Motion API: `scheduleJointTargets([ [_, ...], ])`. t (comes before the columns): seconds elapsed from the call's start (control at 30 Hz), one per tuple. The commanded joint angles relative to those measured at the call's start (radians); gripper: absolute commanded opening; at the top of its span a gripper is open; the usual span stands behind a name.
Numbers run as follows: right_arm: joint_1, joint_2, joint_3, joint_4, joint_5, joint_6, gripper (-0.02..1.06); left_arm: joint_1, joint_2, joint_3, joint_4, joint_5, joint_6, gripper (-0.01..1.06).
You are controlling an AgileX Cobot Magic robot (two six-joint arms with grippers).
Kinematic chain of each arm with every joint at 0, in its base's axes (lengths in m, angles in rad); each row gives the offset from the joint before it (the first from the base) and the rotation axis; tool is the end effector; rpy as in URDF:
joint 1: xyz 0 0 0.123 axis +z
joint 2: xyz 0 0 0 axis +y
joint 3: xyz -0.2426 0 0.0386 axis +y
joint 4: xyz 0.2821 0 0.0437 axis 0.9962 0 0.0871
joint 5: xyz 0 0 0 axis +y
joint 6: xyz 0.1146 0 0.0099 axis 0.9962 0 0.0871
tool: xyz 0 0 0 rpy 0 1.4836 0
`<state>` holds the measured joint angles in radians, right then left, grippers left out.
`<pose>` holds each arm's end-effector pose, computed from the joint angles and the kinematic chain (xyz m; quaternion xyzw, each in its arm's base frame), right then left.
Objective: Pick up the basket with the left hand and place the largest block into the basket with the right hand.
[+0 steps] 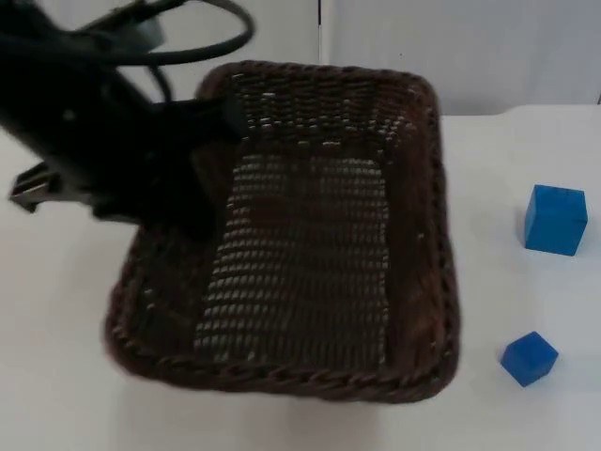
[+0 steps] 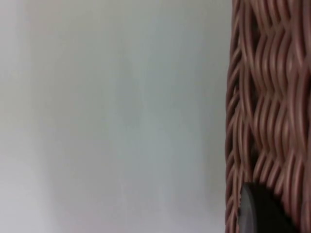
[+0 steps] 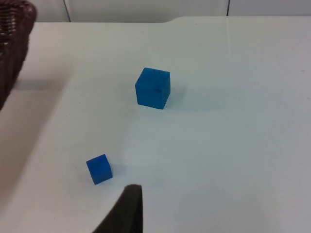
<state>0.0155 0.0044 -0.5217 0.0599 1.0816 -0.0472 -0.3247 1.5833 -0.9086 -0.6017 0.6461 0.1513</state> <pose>0.0831 0.0074 0.2874 -0.0285 0.8533 0.0217 0.5202 0.3039 -0.1437 0.1246 0.0244 0.9629 -0.2287 0.1410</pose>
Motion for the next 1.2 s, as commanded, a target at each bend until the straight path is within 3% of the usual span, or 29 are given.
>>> scheduleJointTargets([
  [0.0, -0.007, -0.004, 0.007, 0.002, -0.002, -0.006, 1.05, 0.018, -0.049, 0.042, -0.009, 0.022, 0.023, 0.00],
  [0.23, -0.007, -0.004, 0.007, 0.002, -0.002, -0.006, 1.05, 0.025, -0.108, 0.133, -0.007, 0.026, 0.035, 0.00],
  [1.17, -0.007, -0.004, 0.007, 0.002, -0.002, -0.006, 1.05, 0.025, -0.108, 0.133, -0.072, 0.030, 0.024, 0.00],
])
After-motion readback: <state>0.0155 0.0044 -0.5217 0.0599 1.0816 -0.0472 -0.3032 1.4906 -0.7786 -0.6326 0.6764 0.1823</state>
